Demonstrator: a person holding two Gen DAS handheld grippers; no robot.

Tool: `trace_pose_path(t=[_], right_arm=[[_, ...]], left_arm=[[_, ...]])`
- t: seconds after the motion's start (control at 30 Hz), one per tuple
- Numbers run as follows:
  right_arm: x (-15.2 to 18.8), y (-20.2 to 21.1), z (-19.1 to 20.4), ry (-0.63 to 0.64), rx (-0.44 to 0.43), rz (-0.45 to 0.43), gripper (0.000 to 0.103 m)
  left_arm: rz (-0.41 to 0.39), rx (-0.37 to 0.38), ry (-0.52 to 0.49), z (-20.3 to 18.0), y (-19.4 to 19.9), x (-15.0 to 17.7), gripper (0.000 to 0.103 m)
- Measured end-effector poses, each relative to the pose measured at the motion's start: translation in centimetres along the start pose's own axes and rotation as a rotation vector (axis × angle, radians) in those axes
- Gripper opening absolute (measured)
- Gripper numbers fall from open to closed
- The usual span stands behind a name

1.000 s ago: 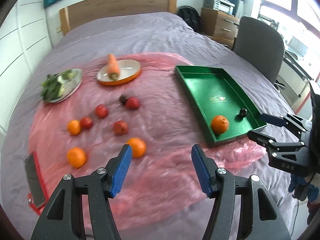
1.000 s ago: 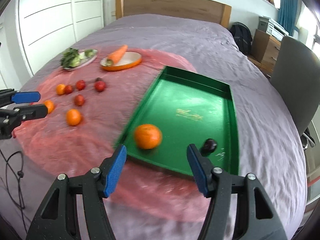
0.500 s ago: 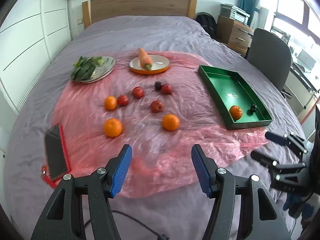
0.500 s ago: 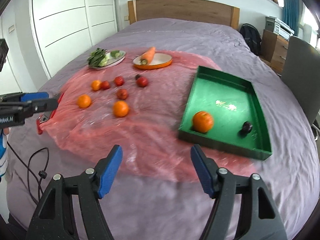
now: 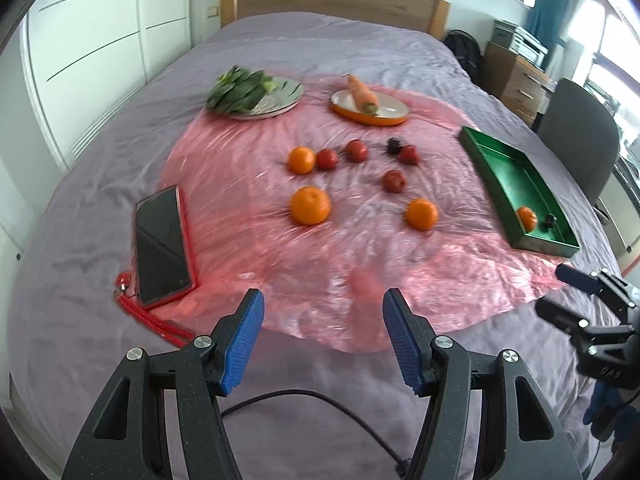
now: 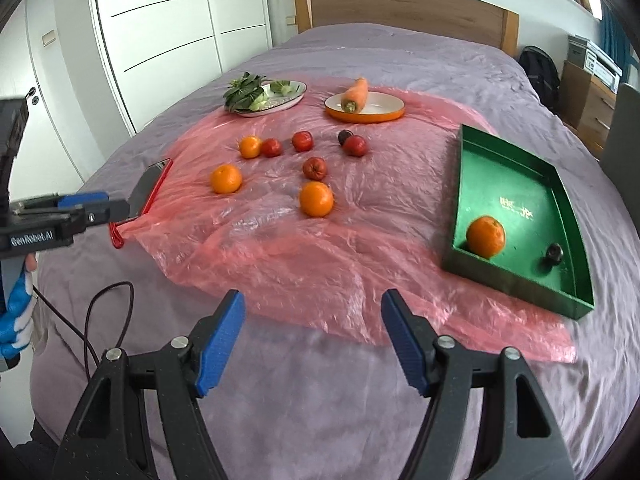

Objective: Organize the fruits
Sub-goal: 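Withdraw both grippers from the green tray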

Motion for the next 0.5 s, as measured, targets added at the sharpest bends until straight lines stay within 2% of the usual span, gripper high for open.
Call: trace_pose_path(t=[0.27, 0.5], right_arm=[[-2.3, -2.4, 0.0, 0.001, -0.019, 0.007, 0.101], [-4.7, -6.3, -0.5, -0.007, -0.054, 0.016, 0.101]], left_arm=[[0.023, -0.01, 0.018, 1.4, -3.0, -1.1, 0.056], [0.042, -0.006, 0.021, 1.6, -6.3, -3.2, 0.056]])
Point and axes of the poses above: each gripper's, at about its wrist camera, not at the fingertips, and y roughly against the way its jaws point, z to its left, x to its underside, the point moved 9 cm from there along -y, roughly the way its jaws point, and after that the axes turned 8 degrees about y, right-handed, at the moved point
